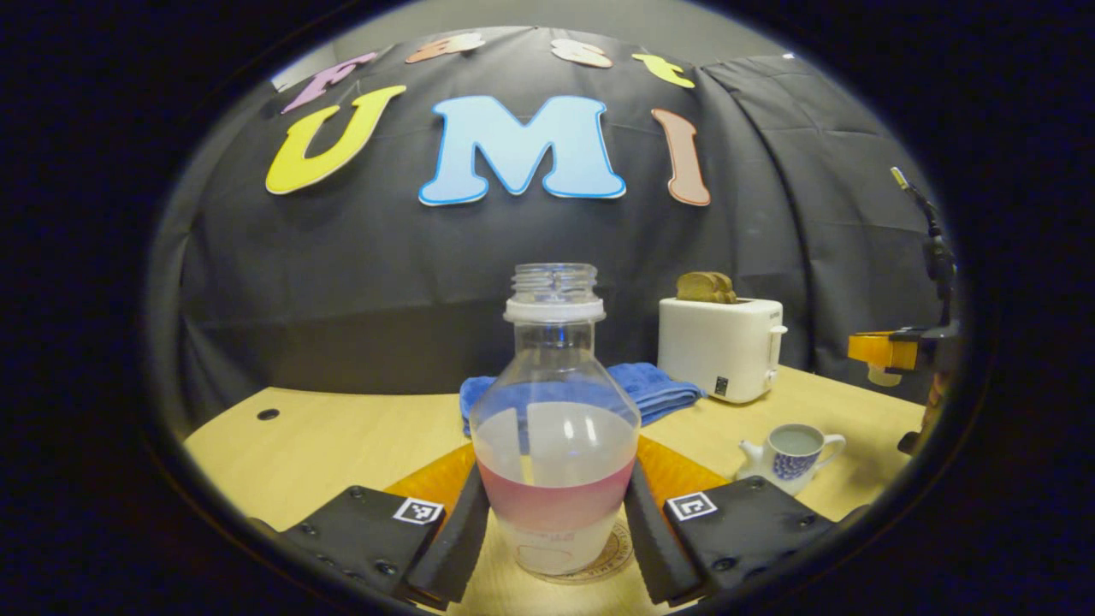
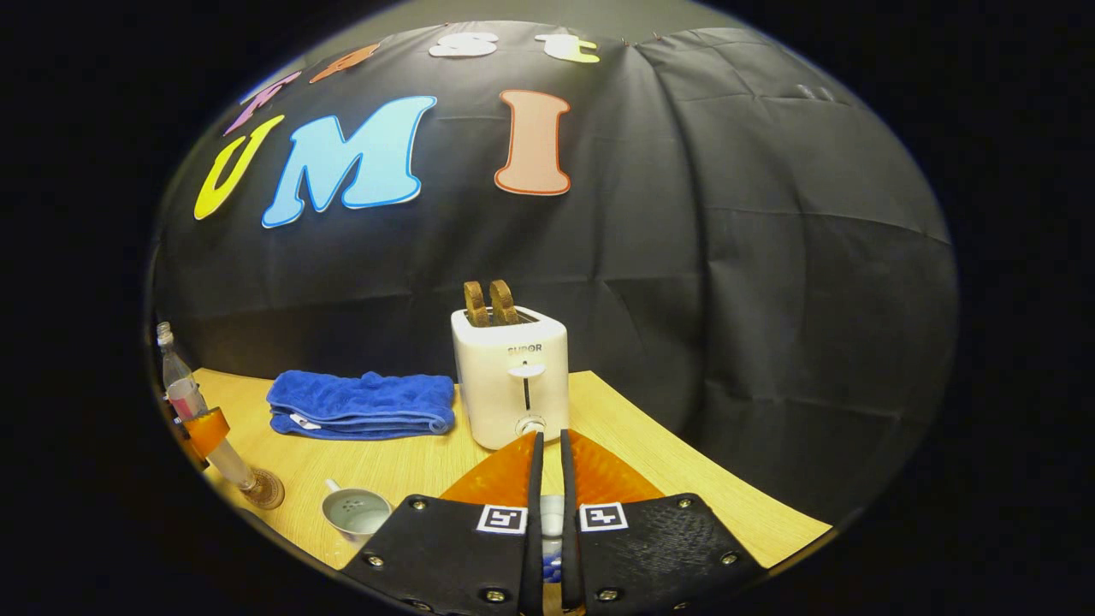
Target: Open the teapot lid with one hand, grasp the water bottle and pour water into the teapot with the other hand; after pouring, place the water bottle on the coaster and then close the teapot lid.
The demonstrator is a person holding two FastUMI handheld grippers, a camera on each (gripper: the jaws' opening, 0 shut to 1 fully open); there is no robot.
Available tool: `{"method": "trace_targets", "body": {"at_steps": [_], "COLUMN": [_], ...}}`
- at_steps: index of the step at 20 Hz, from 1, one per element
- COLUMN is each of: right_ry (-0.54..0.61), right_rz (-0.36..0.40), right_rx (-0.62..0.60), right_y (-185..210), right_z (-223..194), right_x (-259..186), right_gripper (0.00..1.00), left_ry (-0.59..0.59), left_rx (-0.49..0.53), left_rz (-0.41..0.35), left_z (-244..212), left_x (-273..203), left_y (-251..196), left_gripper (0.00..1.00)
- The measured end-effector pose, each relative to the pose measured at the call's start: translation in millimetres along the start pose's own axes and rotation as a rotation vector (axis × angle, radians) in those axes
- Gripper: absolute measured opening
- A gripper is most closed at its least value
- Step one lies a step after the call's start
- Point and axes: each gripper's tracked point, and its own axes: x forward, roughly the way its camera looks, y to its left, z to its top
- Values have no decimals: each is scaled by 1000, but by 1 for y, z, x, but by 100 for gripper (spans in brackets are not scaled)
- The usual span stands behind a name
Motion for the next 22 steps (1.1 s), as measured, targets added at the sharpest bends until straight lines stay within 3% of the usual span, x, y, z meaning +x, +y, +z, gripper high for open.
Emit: {"method": "trace_targets", "body": {"at_steps": [17,20,22], "right_ry": [7,3,1], "right_rz": [23,24,33], "right_rx": [4,1,2], "right_y": [7,9,11], "right_z": [-3,-2,-2], "right_x": [2,1,1], "right_gripper": [8,8,8], "left_ry": [-1,-17,-26], "left_rx": [-16,-2,-1], "left_rz": [-16,-6,-7], "left_z": [-6,1,7], "left_x": [11,10,7], "left_y": [-5,-4,-4], "left_gripper": [89,100,100]}}
